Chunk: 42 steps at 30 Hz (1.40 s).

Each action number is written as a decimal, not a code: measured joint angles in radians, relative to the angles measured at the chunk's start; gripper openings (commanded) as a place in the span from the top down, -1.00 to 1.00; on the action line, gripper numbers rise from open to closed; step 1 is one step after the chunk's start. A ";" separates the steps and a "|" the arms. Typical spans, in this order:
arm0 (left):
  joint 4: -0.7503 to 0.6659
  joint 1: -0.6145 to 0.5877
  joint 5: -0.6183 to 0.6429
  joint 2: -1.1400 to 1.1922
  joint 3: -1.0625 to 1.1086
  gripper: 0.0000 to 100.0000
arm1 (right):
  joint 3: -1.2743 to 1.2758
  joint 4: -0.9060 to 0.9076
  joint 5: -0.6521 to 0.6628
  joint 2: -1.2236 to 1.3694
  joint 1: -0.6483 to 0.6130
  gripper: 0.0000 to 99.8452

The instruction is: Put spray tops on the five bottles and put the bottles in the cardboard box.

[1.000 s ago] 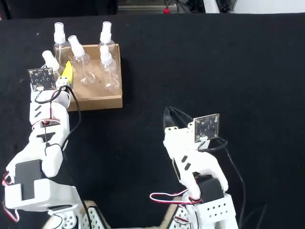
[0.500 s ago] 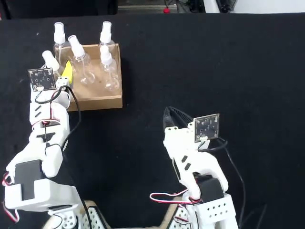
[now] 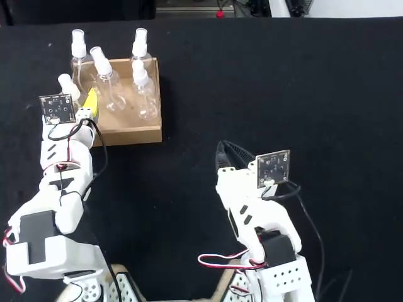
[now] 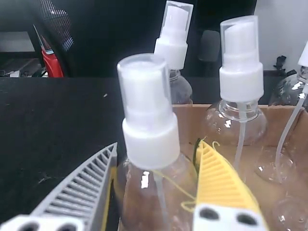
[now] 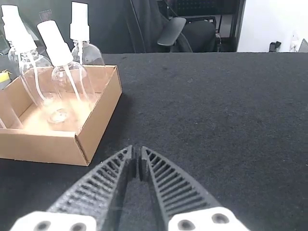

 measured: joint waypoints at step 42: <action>-0.018 -0.008 0.002 0.092 -0.012 0.24 | 0.000 0.000 0.000 0.000 0.000 0.97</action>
